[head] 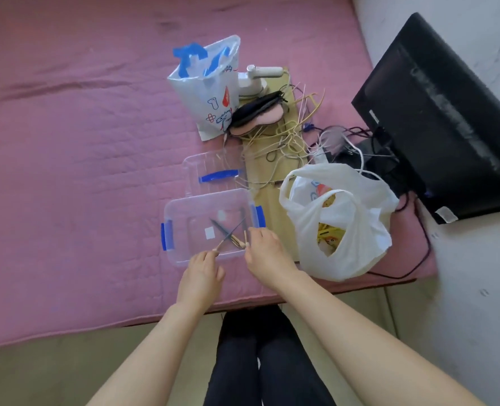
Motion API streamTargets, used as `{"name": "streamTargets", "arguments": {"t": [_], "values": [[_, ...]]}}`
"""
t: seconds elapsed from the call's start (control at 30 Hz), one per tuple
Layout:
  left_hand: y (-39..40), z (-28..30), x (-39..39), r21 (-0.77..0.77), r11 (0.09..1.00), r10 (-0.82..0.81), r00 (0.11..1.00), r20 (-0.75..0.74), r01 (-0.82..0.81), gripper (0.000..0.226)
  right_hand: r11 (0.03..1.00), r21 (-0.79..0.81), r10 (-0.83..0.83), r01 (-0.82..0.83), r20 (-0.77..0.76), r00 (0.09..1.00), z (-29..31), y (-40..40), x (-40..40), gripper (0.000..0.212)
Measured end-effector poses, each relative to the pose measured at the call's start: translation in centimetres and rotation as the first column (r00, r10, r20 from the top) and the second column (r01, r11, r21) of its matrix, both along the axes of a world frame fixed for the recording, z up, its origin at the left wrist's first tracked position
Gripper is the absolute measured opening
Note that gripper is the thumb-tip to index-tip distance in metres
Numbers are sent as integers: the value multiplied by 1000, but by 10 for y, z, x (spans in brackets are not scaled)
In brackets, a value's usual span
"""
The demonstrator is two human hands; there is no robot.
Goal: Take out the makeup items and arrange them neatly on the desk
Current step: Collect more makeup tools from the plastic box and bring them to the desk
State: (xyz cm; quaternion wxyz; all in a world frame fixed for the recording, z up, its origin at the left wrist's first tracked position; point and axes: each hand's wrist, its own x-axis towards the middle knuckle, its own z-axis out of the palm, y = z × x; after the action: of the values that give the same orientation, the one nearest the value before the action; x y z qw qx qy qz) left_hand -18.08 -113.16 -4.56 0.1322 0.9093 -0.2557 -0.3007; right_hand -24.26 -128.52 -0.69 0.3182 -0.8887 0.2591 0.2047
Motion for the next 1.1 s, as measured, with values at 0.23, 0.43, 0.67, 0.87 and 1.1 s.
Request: {"name": "streamTargets", "arguments": {"t": [0.23,0.43,0.67,0.87,1.1], "values": [[-15,-78,44,-9,980,197,975,-103,-199,32,957,199,-193,212,-113,975,-80,-7,54,33],[-36,-150,85,88,965,262,940,-217,-249,33,885,208,-369,415,-228,901,-154,-9,82,36],[-52,-220,88,365,926,-25,981,-193,95,26,805,146,-492,575,-377,785,-232,-3,96,35],[-62,-252,89,325,929,-130,979,-160,176,19,835,59,-494,547,-357,792,-267,7,105,43],[-42,-260,105,393,910,-72,983,-168,134,24,968,-90,-251,234,-384,889,-288,9,107,42]]}}
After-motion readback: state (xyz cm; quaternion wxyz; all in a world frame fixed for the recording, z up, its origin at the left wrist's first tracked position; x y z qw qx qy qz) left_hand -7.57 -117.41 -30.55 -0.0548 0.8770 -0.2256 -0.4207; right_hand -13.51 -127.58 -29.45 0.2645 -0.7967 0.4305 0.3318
